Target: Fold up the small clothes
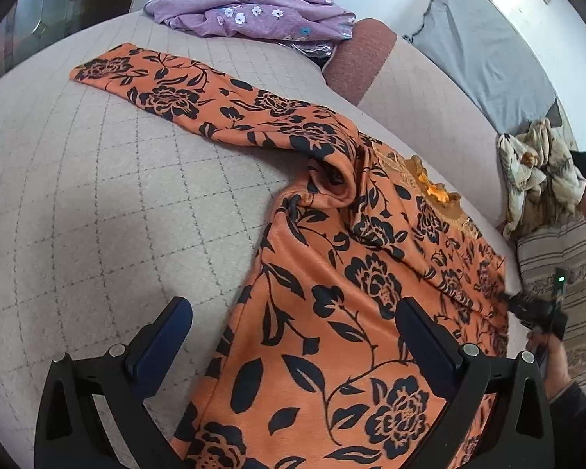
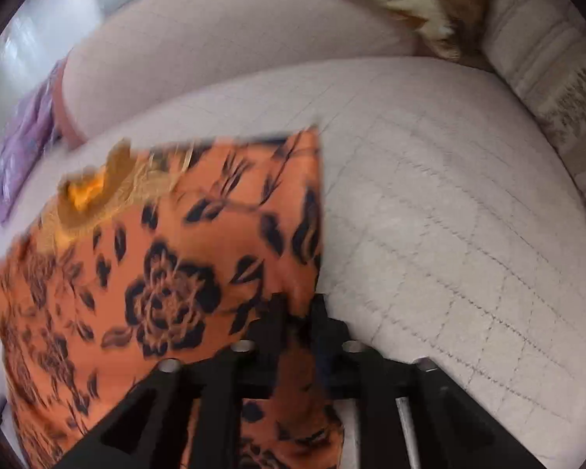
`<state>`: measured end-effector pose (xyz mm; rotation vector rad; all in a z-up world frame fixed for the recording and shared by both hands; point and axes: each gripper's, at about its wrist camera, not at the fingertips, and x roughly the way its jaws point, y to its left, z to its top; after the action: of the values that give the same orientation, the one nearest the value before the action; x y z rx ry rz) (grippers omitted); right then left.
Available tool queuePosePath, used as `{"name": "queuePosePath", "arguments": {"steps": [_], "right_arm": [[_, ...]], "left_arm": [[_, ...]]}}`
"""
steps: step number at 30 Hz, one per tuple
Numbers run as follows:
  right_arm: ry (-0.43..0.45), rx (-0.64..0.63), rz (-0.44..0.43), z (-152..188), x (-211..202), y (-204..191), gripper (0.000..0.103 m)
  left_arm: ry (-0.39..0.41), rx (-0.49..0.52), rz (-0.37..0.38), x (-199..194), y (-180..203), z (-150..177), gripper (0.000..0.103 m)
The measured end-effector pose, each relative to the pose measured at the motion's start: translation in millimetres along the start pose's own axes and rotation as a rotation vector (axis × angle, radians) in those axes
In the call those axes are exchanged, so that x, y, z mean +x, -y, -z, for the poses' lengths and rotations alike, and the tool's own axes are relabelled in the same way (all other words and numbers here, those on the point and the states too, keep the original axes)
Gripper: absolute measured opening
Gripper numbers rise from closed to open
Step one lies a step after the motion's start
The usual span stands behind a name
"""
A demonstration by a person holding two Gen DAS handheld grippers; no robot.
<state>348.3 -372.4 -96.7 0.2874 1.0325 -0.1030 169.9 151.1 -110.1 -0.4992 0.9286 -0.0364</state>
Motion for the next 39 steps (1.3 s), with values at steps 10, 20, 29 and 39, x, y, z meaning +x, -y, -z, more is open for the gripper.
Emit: {"name": "queuePosePath", "arguments": {"steps": [10,20,29,39], "right_arm": [[0.068,0.131,-0.469,16,-59,-20,0.067],[0.054,0.157,-0.373,34,-55,-4,0.076],[0.26,0.008,-0.206,84,-116,-66,0.079],[0.213,0.052,-0.334,151,-86,-40,0.086]], "left_arm": [[-0.004,-0.012,0.012,0,0,-1,0.103],[0.004,-0.007,0.016,-3,1,-2,0.103],[0.023,-0.003,-0.011,-3,-2,-2,0.103],[0.069,-0.199,0.061,-21,-44,-19,0.103]]}}
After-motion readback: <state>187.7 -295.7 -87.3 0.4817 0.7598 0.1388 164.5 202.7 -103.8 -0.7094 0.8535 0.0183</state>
